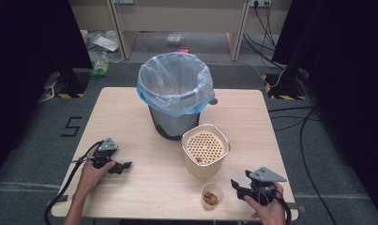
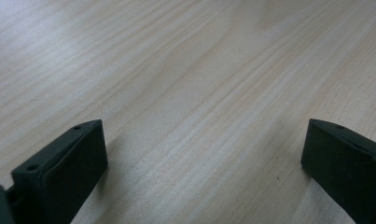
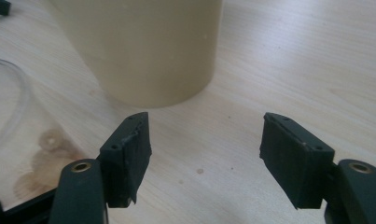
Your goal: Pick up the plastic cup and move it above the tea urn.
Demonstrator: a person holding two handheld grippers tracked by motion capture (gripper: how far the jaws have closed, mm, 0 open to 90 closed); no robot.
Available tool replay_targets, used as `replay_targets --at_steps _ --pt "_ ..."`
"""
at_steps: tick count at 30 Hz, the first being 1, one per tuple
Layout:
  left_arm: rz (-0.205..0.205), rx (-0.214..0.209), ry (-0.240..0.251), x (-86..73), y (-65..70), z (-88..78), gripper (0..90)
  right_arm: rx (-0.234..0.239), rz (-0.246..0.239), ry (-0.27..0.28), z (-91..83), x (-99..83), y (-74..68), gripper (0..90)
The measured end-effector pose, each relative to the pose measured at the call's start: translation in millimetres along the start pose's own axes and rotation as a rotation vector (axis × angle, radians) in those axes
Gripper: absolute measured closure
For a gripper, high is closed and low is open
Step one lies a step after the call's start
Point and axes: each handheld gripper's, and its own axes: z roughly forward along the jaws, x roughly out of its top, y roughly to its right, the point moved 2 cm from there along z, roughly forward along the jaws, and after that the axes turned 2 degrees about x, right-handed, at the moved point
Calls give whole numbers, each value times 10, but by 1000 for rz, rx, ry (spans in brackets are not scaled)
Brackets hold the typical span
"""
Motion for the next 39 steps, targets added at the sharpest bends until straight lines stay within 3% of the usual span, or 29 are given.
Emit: replay_targets --at_steps 13,39 --pt "0 0 0 0 0 0 0 53 -26 38 -150 142 -241 458" --pt "0 0 -1 1 -1 -1 0 126 -86 65 -211 279 -552 530"
